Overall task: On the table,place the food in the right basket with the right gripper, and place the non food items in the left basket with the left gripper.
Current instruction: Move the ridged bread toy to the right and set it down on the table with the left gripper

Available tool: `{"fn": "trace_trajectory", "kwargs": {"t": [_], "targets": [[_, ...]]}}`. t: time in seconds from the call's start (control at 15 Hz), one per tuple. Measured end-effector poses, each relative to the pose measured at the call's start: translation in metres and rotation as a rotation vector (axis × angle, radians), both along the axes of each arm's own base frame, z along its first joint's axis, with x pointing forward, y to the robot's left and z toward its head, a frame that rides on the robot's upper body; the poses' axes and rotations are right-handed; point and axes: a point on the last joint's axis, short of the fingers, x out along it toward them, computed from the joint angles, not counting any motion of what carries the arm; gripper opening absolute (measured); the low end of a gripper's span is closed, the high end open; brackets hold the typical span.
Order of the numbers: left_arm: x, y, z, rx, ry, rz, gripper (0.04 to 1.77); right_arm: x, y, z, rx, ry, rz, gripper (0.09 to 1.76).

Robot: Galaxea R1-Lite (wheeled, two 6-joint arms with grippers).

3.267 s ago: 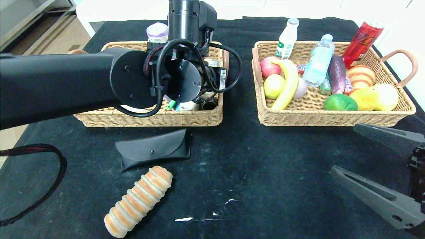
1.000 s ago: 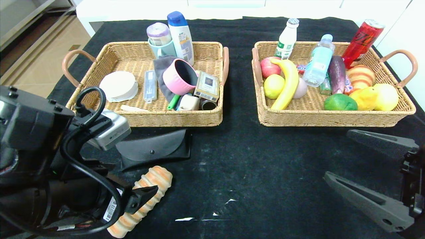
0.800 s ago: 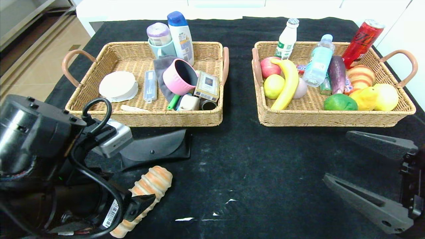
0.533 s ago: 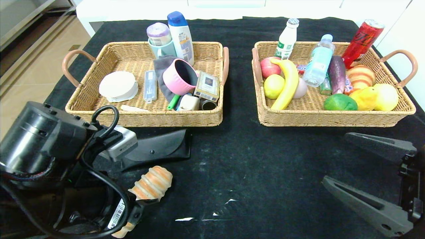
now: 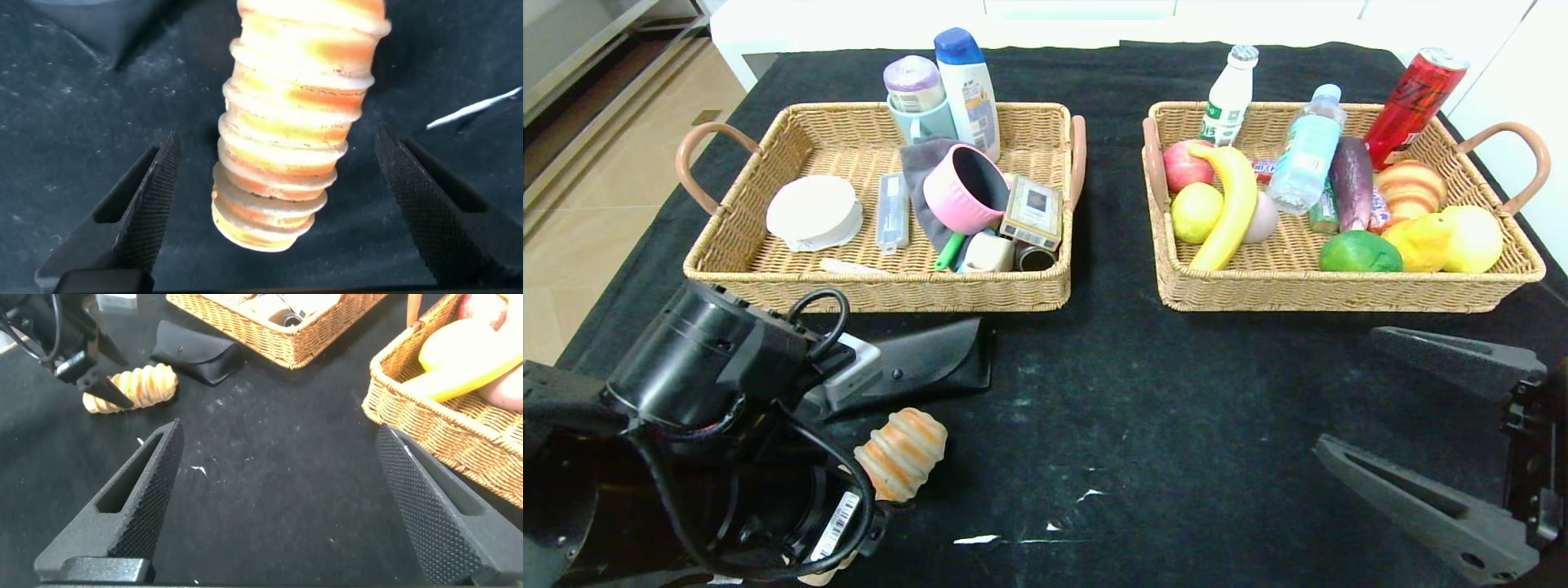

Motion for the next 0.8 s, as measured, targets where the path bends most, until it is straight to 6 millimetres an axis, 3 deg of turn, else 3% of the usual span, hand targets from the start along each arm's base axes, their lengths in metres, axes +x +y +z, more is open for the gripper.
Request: {"fn": "trace_trajectory", "kwargs": {"t": [0.73, 0.8], "targets": [[0.01, -0.006, -0.015, 0.018, 0.018, 0.007, 1.72, 0.0, 0.001, -0.001, -0.003, 0.005, 0.008, 1.71], [0.01, -0.006, -0.016, 0.021, 0.019, 0.009, 1.55, 0.0, 0.001, -0.001, -0.004, 0.005, 0.008, 1.71]]}}
